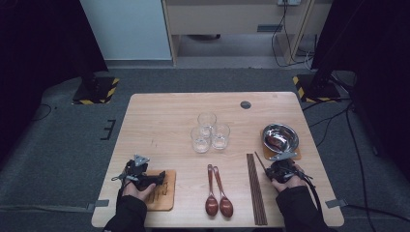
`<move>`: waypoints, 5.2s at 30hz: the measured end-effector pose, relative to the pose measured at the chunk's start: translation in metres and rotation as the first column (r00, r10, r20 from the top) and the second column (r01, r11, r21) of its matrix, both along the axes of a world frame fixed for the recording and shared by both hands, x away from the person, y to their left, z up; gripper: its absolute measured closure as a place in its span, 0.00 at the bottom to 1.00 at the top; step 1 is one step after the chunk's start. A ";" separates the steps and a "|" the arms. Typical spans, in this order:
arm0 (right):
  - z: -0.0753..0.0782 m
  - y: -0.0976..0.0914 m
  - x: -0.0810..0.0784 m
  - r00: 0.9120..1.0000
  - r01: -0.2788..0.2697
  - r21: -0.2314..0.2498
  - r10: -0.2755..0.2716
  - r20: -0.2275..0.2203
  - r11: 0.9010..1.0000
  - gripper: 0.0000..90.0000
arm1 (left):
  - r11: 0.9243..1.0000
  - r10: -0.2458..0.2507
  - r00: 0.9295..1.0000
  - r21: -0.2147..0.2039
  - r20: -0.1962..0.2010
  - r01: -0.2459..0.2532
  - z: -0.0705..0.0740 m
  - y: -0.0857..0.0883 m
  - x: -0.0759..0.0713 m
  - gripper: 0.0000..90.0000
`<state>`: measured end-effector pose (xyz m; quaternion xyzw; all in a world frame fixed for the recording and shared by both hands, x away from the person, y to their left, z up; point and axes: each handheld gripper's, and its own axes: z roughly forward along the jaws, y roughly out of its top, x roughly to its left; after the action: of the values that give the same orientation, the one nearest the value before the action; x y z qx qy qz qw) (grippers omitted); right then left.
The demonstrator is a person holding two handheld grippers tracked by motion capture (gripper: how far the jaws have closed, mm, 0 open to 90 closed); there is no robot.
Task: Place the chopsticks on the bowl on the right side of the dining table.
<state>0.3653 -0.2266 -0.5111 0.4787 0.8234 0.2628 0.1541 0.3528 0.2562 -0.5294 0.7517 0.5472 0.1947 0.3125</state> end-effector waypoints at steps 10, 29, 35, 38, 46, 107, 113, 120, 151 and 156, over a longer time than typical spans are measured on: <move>-0.001 0.000 0.001 1.000 0.004 0.009 -0.005 0.006 1.000 0.90 | 1.000 0.000 1.000 0.000 0.000 0.000 0.000 0.000 0.000 0.00; 0.000 -0.016 -0.029 1.000 0.007 0.044 -0.008 0.019 0.999 0.91 | 1.000 0.000 1.000 0.000 0.000 0.000 0.000 0.000 0.000 0.00; -0.003 -0.015 -0.030 1.000 0.007 0.026 -0.007 0.003 1.000 0.94 | 1.000 0.000 1.000 0.000 0.000 0.000 0.000 0.000 0.000 0.00; -0.003 -0.015 -0.029 1.000 0.006 0.023 -0.006 0.003 1.000 0.94 | 1.000 0.000 1.000 0.000 0.000 0.000 0.000 0.000 0.000 0.00; -0.002 -0.018 -0.023 1.000 0.021 0.034 -0.021 -0.005 0.999 0.95 | 1.000 0.000 1.000 -0.001 -0.001 0.000 0.000 0.000 0.000 0.00; -0.006 -0.031 -0.042 0.999 0.031 0.052 -0.033 0.039 0.998 0.94 | 1.000 0.002 1.000 -0.001 -0.001 -0.002 0.000 0.000 0.000 0.00; -0.005 -0.032 -0.039 0.999 0.031 0.063 -0.032 0.027 0.998 0.95 | 1.000 0.002 1.000 -0.001 -0.001 -0.002 0.000 0.000 0.000 0.00; 0.003 -0.037 -0.038 0.998 0.036 0.101 -0.041 0.041 0.994 0.95 | 1.000 0.002 1.000 -0.002 -0.001 -0.002 0.000 0.000 0.000 0.00; 0.039 -0.043 -0.034 0.989 0.018 0.217 -0.050 0.141 0.976 0.95 | 1.000 0.002 1.000 -0.002 -0.001 -0.002 0.000 0.000 0.000 0.00; 0.047 -0.042 -0.034 0.986 0.007 0.227 -0.044 0.159 0.974 0.95 | 1.000 0.002 1.000 -0.002 -0.001 -0.002 0.000 0.000 0.000 0.00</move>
<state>0.3315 -0.2686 -0.4645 0.4805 0.7667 0.3910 0.1689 0.3531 0.2561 -0.5296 0.7509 0.5483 0.1940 0.3128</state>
